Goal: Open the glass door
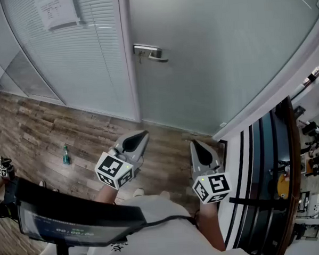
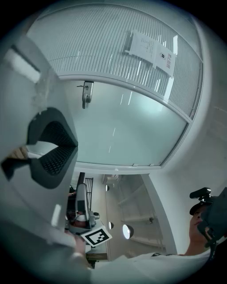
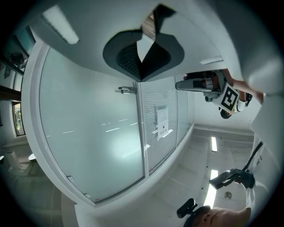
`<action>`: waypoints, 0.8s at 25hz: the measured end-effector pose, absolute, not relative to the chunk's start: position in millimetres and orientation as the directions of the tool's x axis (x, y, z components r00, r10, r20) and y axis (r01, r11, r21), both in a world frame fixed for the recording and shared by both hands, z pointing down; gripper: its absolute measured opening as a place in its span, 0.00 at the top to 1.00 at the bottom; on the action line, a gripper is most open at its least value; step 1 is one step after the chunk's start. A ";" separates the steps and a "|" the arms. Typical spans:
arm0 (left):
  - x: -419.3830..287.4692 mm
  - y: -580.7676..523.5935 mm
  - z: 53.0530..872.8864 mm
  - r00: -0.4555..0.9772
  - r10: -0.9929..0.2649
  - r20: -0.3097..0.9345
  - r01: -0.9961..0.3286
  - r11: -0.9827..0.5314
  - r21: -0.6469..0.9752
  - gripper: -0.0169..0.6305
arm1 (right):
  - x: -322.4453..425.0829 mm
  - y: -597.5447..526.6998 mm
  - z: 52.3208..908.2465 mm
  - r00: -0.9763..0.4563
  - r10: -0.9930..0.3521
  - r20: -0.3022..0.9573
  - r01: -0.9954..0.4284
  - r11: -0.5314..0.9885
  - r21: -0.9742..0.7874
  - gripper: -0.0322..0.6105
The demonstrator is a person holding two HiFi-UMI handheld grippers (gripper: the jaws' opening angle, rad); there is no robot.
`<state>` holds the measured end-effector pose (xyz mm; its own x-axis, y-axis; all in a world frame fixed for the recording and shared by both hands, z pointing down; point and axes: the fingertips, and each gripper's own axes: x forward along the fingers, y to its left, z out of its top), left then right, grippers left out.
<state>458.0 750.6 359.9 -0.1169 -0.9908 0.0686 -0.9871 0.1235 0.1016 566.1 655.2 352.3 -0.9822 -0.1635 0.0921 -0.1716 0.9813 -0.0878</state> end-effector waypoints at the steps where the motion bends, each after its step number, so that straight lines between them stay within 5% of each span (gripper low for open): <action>1: 459.4 749.1 360.8 -0.114 -0.991 0.074 -0.988 0.121 0.100 0.97 | 567.0 653.6 352.8 -0.982 -0.164 0.093 -0.172 0.981 -0.090 0.94; 20: 524.2 710.6 382.2 -0.035 -0.989 0.145 -0.984 0.060 0.169 0.97 | 616.3 620.7 380.1 -0.991 -0.068 0.116 -0.085 0.985 -0.150 0.94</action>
<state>524.2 710.6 382.2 -0.0353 -0.9888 0.1451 -0.9838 0.0599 0.1688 616.3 620.7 380.1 -0.9910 -0.0677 0.1156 -0.0849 0.9850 -0.1504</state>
